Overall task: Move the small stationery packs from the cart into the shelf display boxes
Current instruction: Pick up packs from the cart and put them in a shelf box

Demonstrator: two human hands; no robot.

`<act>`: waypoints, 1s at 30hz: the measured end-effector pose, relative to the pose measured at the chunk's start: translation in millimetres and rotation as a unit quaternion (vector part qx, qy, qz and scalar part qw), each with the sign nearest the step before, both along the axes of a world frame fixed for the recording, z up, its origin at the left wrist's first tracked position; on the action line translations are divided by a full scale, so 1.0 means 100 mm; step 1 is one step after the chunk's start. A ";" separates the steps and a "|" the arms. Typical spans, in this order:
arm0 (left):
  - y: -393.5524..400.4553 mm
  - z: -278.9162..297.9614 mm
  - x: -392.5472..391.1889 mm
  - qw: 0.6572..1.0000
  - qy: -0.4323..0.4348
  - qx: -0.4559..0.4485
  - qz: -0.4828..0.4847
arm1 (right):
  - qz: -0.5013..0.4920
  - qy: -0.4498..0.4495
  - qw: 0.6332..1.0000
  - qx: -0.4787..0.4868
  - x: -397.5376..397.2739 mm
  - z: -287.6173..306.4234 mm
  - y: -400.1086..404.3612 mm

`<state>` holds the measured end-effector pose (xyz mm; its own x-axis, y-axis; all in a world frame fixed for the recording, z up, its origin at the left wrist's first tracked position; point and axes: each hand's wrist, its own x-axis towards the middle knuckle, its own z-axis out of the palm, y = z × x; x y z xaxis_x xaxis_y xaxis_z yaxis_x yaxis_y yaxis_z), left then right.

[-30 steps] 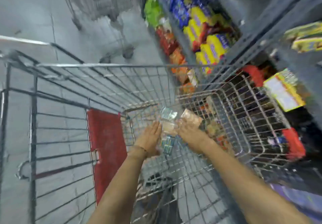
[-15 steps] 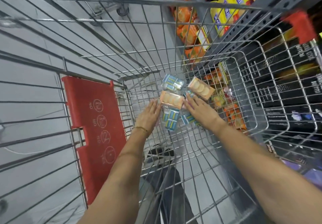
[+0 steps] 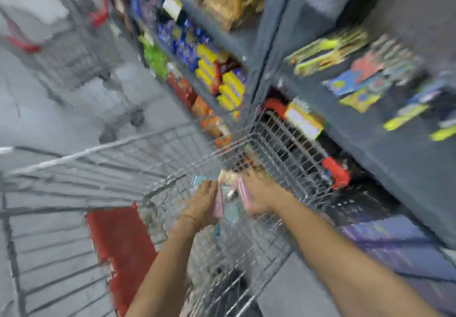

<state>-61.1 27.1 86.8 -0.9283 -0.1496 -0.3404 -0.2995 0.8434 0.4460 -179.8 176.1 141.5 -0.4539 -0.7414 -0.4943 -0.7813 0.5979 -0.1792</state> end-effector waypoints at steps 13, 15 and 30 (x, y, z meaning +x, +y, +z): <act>2.04 2.70 -1.66 0.889 0.248 -0.052 -0.381 | -0.333 0.197 0.899 -0.204 -0.29 2.16 2.44; 2.51 2.86 -1.87 0.885 0.209 -0.044 -0.415 | -0.387 0.224 0.878 -0.171 -0.35 2.25 2.93; 4.44 2.66 -2.84 0.857 0.140 -0.097 -0.486 | -0.452 0.243 0.858 0.013 -1.10 1.85 4.45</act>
